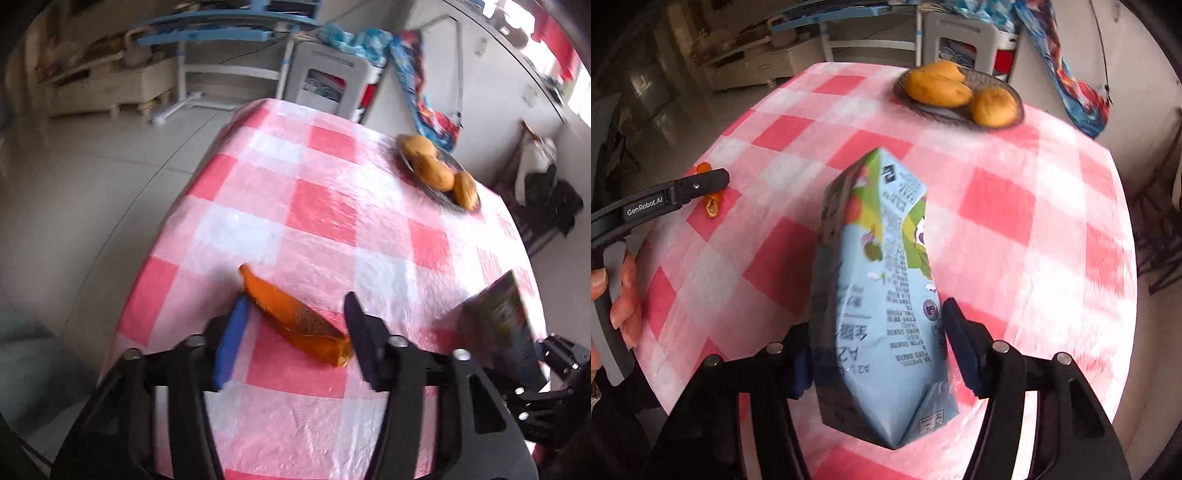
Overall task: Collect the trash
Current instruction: 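Grasp the juice carton with the right gripper while the left gripper grasps the orange peel, then lift the carton and orange peel and carry both over the basin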
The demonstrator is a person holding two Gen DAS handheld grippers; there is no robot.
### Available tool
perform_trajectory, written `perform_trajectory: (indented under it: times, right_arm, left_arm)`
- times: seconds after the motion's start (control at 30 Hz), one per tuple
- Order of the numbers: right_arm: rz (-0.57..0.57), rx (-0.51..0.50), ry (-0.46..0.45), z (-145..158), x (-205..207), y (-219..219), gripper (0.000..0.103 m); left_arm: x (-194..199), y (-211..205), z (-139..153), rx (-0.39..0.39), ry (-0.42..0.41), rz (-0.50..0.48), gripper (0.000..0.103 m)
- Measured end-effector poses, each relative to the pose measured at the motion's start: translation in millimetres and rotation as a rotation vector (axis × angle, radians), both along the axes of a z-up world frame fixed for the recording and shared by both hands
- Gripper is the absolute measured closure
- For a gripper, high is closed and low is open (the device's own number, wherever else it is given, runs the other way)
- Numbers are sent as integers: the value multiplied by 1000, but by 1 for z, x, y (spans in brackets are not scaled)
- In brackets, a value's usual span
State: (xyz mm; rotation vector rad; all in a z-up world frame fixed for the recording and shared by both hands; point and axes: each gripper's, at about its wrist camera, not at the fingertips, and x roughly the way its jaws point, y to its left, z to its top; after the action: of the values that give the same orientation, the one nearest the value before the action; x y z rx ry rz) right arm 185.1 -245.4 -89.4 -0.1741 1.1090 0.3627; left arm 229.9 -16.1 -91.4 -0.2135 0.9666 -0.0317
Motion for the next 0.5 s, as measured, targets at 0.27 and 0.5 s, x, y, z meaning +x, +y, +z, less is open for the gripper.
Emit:
perform_trajectory:
  times: [0.27, 0.5]
  right_arm:
    - [-95, 120, -9, 12, -15, -8, 56]
    - [-181, 286, -1, 17, -25, -40, 56]
  left_arm:
    - [-32, 5, 1, -105, -11, -130, 86]
    - [-71, 6, 15, -135, -60, -135, 86]
